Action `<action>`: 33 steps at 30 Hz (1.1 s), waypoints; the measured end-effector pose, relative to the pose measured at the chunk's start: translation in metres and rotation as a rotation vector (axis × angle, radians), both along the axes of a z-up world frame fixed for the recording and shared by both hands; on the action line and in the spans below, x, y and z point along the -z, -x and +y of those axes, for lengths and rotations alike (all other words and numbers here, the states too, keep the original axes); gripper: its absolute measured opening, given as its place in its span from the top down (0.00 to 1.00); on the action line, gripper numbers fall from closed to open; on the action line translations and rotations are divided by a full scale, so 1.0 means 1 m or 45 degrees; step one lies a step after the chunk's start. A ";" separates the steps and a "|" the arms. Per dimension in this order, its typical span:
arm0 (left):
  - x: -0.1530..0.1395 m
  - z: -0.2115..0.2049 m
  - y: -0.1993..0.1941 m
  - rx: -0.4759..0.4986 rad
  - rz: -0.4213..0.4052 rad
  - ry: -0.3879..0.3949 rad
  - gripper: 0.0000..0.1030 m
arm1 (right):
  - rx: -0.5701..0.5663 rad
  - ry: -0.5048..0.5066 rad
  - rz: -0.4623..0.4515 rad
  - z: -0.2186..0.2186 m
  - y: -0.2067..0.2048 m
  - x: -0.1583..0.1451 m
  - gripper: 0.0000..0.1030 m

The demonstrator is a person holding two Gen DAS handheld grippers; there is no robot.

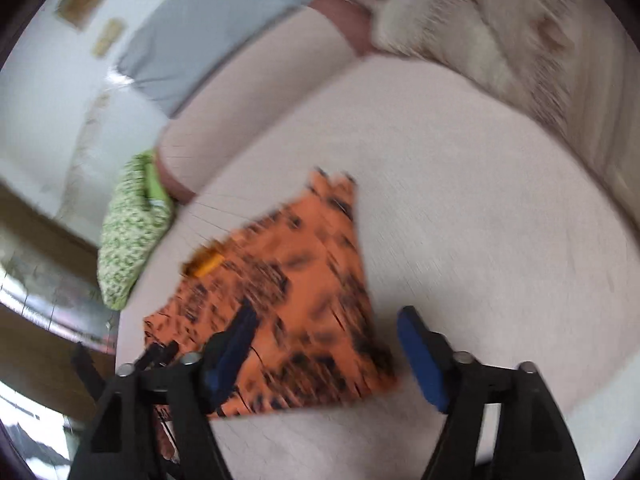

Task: Fold small clothes

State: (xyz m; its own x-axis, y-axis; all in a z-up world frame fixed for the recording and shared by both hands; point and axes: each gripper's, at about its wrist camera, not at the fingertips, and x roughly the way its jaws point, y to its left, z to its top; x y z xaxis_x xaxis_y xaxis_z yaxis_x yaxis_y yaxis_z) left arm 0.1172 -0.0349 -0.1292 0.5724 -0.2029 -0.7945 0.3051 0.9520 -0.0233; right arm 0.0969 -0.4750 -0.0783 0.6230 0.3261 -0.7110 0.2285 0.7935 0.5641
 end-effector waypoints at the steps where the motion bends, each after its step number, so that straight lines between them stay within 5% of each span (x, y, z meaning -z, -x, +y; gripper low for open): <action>1: 0.016 0.000 -0.005 -0.008 0.070 -0.035 0.20 | -0.023 -0.021 -0.007 -0.004 -0.014 0.002 0.24; 9: 0.023 -0.002 -0.003 0.006 -0.006 -0.044 0.19 | -0.237 -0.022 0.139 0.001 -0.123 0.065 0.28; 10: 0.024 -0.002 -0.003 0.006 -0.010 -0.045 0.18 | -0.252 0.004 0.229 0.005 -0.132 0.080 0.42; 11: 0.024 -0.001 -0.002 0.006 -0.016 -0.040 0.18 | -0.241 0.031 0.229 0.006 -0.133 0.080 0.78; 12: 0.024 -0.001 -0.002 0.010 -0.021 -0.037 0.18 | -0.278 -0.013 0.209 0.008 -0.135 0.075 0.89; 13: 0.025 0.000 -0.002 0.014 -0.025 -0.034 0.17 | -0.284 -0.033 0.180 0.011 -0.133 0.066 0.89; 15: 0.027 0.000 -0.001 0.017 -0.036 -0.033 0.17 | -0.310 0.126 0.049 0.027 -0.123 0.030 0.89; 17: 0.029 -0.002 -0.001 0.017 -0.047 -0.042 0.16 | -0.293 0.270 0.047 0.037 -0.120 0.030 0.86; 19: 0.026 -0.002 -0.003 0.018 -0.029 -0.045 0.16 | -0.285 0.332 0.226 0.038 -0.129 0.067 0.76; 21: 0.014 0.007 -0.002 0.027 -0.009 0.020 0.17 | -0.180 0.229 0.179 0.027 -0.119 0.064 0.57; 22: 0.007 0.013 -0.001 0.015 -0.025 0.056 0.17 | -0.140 0.235 0.161 0.024 -0.112 0.054 0.36; 25: -0.024 0.047 0.013 -0.072 -0.129 0.172 0.17 | -0.020 0.341 0.014 0.031 -0.082 0.011 0.33; 28: -0.046 0.102 0.033 -0.230 -0.175 0.254 0.17 | -0.118 0.256 -0.121 0.057 -0.050 -0.021 0.29; 32: -0.030 0.184 0.046 -0.479 -0.017 0.358 0.18 | -0.287 0.171 -0.118 0.098 -0.032 -0.008 0.23; 33: -0.015 0.196 0.044 -0.516 0.073 0.363 0.35 | -0.306 0.192 -0.084 0.104 -0.033 0.004 0.23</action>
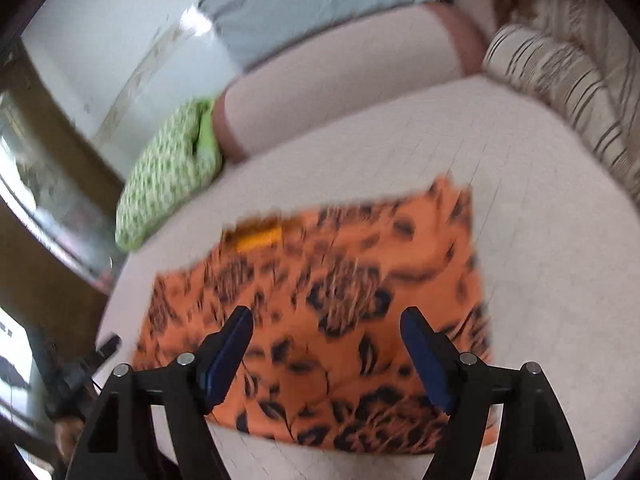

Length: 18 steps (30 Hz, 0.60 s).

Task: Fold small clothes

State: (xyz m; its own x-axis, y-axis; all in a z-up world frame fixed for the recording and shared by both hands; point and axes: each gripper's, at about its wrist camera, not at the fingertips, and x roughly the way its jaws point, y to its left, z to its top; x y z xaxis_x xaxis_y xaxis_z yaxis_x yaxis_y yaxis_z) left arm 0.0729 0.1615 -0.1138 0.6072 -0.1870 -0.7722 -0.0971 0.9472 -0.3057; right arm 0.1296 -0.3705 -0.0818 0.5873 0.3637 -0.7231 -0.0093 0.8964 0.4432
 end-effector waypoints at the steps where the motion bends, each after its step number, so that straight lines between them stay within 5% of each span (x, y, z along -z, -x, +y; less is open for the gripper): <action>1: 0.021 0.010 -0.004 0.009 0.131 0.041 0.76 | -0.006 0.026 0.047 0.004 0.000 0.014 0.23; 2: 0.037 0.019 -0.007 0.014 0.216 0.114 0.81 | -0.001 0.030 0.119 0.006 -0.001 0.033 0.23; 3: 0.040 0.026 -0.006 0.003 0.190 0.190 0.82 | 0.010 0.005 0.182 0.005 -0.002 0.050 0.23; 6: 0.029 0.032 -0.002 -0.008 0.178 0.239 0.88 | 0.028 -0.017 0.133 0.005 0.003 0.053 0.23; 11: 0.036 0.024 -0.002 0.007 0.207 0.159 0.80 | 0.042 -0.104 0.123 -0.003 0.005 0.052 0.22; 13: 0.019 0.020 -0.007 0.004 0.222 0.084 0.67 | 0.029 -0.099 0.116 -0.003 0.006 0.052 0.21; 18: -0.040 0.008 -0.046 0.060 -0.030 -0.138 0.50 | 0.005 -0.106 0.090 0.001 0.008 0.052 0.17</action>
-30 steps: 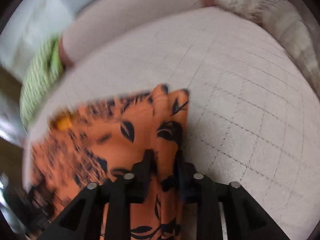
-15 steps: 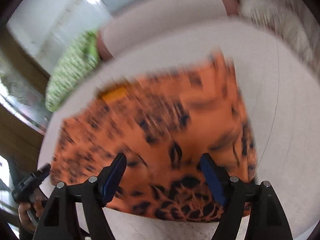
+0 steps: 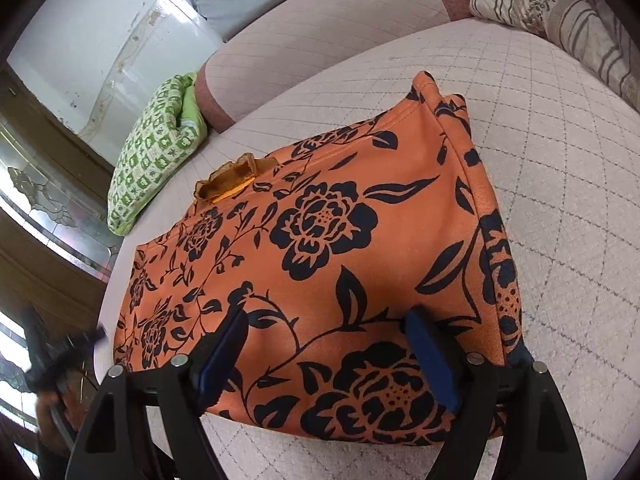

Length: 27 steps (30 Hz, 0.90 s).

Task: Fold small clothes

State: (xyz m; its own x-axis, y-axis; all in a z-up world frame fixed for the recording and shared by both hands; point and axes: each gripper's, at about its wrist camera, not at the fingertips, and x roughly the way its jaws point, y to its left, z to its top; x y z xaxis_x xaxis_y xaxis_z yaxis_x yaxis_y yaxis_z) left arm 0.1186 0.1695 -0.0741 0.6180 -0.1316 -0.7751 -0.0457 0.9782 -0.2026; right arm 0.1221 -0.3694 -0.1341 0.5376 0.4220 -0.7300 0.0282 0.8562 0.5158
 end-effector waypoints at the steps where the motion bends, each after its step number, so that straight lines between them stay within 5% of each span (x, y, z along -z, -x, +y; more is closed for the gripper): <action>1: 0.000 -0.001 -0.014 0.017 0.005 -0.006 0.50 | -0.002 -0.004 0.000 0.000 0.000 0.000 0.16; 5: 0.034 -0.013 -0.088 0.086 0.147 -0.014 0.59 | 0.000 -0.044 0.009 -0.001 -0.004 0.000 0.13; 7: 0.050 -0.018 -0.103 0.091 0.215 -0.035 0.97 | -0.007 -0.048 0.009 -0.001 -0.004 0.000 0.13; 11: 0.031 -0.027 -0.081 0.116 0.000 -0.132 0.98 | -0.017 -0.039 0.006 0.000 -0.004 0.000 0.12; 14: 0.076 -0.011 -0.095 0.032 0.178 -0.084 0.96 | -0.026 -0.042 0.002 0.003 -0.006 0.001 0.06; 19: 0.066 -0.019 -0.087 0.042 0.122 -0.168 0.93 | -0.033 -0.043 -0.005 0.006 -0.007 -0.005 0.02; 24: 0.053 -0.010 -0.079 0.006 0.105 -0.172 0.82 | 0.052 -0.226 -0.147 -0.019 -0.010 -0.043 0.02; 27: 0.027 -0.016 -0.058 0.030 0.000 -0.188 0.71 | 0.065 -0.318 -0.150 -0.038 -0.041 -0.053 0.02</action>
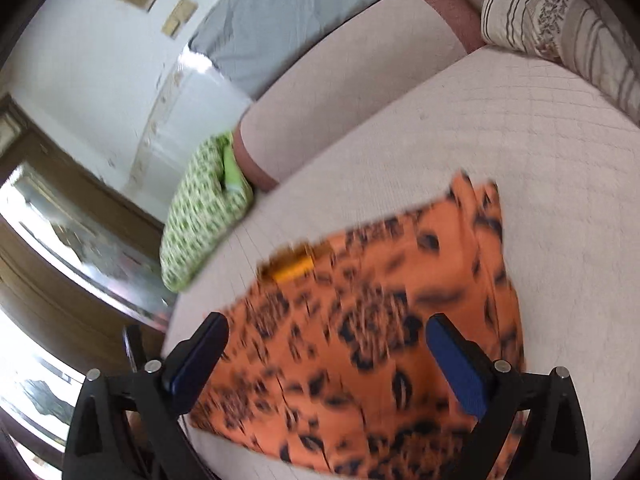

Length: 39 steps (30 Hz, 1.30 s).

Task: Fold small clothes

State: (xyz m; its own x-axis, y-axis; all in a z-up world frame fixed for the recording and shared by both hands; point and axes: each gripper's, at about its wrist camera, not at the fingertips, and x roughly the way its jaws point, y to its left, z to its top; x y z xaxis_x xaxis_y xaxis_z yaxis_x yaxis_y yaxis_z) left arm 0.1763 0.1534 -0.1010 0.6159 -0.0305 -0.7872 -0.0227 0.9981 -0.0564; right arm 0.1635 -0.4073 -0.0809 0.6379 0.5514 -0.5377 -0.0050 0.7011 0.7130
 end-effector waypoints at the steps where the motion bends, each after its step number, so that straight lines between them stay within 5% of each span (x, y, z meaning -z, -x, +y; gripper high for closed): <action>1: -0.008 -0.005 0.008 0.015 -0.043 -0.003 0.64 | -0.003 -0.056 0.018 -0.006 -0.015 0.004 0.02; 4: -0.012 -0.023 0.030 0.088 -0.080 0.030 0.49 | 0.024 -0.207 0.104 -0.023 -0.057 0.034 0.02; 7: 0.020 -0.040 0.029 0.116 0.059 0.018 0.48 | 0.196 -0.369 0.237 -0.055 -0.084 0.092 0.07; 9: 0.038 -0.043 0.032 0.111 0.088 -0.007 0.48 | 0.295 -0.491 0.202 -0.065 -0.074 0.089 0.06; 14: 0.025 -0.045 0.039 0.101 0.088 0.024 0.47 | 0.099 -0.404 0.124 -0.032 -0.045 0.044 0.06; 20: 0.019 -0.047 0.057 0.082 0.098 0.015 0.47 | -0.039 -0.250 0.164 0.011 0.009 0.050 0.05; 23: 0.018 -0.049 0.053 0.080 0.112 0.022 0.43 | 0.016 -0.157 0.244 0.009 0.013 0.075 0.08; 29: 0.007 -0.048 0.066 0.070 0.086 0.035 0.38 | -0.027 -0.147 0.132 0.025 0.025 0.034 0.05; 33: 0.005 -0.050 0.070 0.074 0.106 0.032 0.38 | 0.069 -0.153 0.281 0.006 0.014 0.076 0.07; 39: -0.003 -0.051 0.084 0.056 0.056 0.081 0.32 | 0.101 -0.131 0.119 0.007 0.053 0.019 0.06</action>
